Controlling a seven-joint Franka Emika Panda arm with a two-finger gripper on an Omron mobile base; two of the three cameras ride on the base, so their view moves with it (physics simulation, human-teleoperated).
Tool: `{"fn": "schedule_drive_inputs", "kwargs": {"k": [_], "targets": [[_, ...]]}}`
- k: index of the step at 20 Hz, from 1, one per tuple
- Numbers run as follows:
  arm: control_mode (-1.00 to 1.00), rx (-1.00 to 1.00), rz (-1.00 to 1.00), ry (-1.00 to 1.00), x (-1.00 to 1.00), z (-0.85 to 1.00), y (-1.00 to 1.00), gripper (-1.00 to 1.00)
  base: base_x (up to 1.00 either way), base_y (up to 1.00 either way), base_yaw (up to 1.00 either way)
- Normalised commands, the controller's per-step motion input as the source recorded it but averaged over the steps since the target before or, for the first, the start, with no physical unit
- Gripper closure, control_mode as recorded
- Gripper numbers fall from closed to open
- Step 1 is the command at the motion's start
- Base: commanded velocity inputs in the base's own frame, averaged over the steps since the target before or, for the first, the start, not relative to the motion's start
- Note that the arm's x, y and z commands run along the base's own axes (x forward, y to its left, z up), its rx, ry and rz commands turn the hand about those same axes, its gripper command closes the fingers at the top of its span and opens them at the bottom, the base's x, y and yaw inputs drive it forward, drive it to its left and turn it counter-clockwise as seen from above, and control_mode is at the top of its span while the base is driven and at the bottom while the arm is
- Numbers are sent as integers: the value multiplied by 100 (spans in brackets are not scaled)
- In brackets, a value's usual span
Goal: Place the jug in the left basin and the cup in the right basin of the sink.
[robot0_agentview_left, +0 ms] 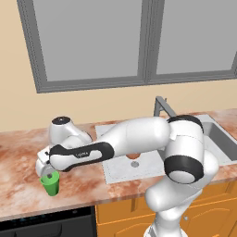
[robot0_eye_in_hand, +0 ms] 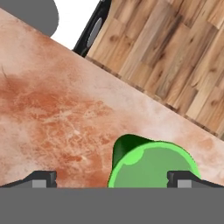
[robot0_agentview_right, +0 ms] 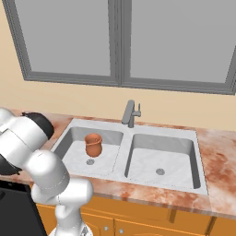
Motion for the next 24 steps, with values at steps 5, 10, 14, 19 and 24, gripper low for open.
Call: {"fn": "schedule_drive_inputs", "kwargs": {"k": [5,10,14,19,24], "targets": [[-100,0,0,0,0,-12,0,-100,0,0,0],[-100,0,0,0,0,-10,1,-100,0,0,0],[-100,0,0,0,0,-10,3,-100,0,0,0],[-100,0,0,1,0,-5,4,-100,0,0,0],[-100,0,0,1,3,-4,3,-100,0,0,0]]}}
